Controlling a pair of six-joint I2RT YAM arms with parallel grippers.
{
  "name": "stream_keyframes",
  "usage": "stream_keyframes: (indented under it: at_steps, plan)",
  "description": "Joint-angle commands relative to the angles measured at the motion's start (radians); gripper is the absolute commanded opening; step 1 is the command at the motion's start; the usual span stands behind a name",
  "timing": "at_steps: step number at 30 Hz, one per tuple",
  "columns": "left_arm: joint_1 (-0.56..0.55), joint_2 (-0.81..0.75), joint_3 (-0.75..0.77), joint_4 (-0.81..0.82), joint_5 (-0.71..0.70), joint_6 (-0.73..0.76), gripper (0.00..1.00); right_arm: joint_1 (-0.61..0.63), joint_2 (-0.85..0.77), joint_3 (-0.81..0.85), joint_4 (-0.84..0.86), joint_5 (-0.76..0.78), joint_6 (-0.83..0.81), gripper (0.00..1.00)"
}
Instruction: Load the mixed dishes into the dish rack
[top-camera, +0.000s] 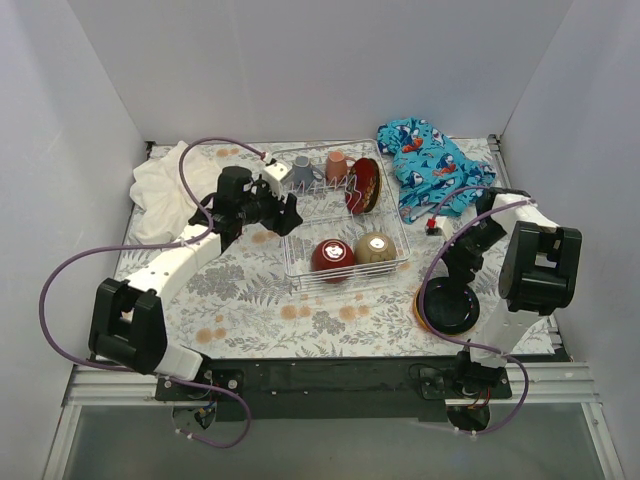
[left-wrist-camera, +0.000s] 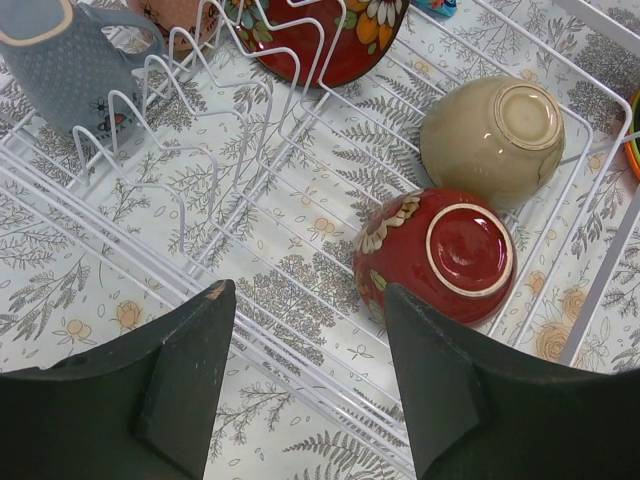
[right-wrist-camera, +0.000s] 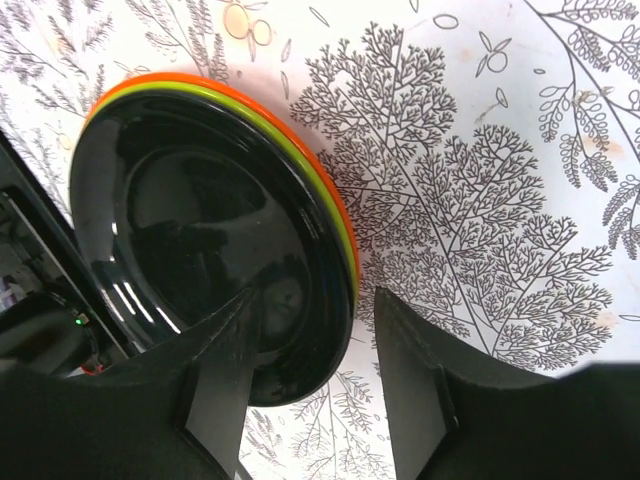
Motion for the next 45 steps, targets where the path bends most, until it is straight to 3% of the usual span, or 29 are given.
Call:
stream_keyframes:
  at_steps: [1, 3, 10, 17, 32, 37, 40, 45]
  plan:
    - [0.005, 0.017, 0.055, 0.010, 0.011, 0.020, 0.60, 0.000, 0.013, -0.021, 0.054, 0.033, -0.022, 0.55]
    - [0.005, 0.023, 0.063, 0.010, 0.010, 0.022, 0.60, 0.000, 0.013, -0.037, 0.091, 0.043, -0.016, 0.52]
    - [0.003, 0.043, 0.070, 0.010, 0.013, 0.024, 0.60, 0.000, 0.044, -0.048, 0.125, 0.063, -0.001, 0.13]
    - [0.003, 0.046, 0.084, 0.024, 0.022, 0.025, 0.60, -0.002, -0.069, -0.017, 0.104, 0.088, 0.019, 0.01]
    - [0.003, 0.069, 0.133, 0.061, 0.091, -0.009, 0.60, 0.000, -0.288, -0.020, 0.102, 0.047, 0.065, 0.01]
    - [0.003, 0.045, 0.092, 0.084, 0.195, -0.053, 0.60, 0.001, -0.420, 0.090, 0.067, -0.104, 0.084, 0.01]
    - [0.002, 0.032, 0.048, 0.179, 0.298, -0.133, 0.61, 0.012, -0.465, 0.165, 0.044, -0.208, 0.105, 0.01]
    - [-0.052, 0.054, 0.037, 0.262, 0.312, -0.185, 0.62, 0.061, -0.465, 0.261, 0.021, -0.314, 0.165, 0.01]
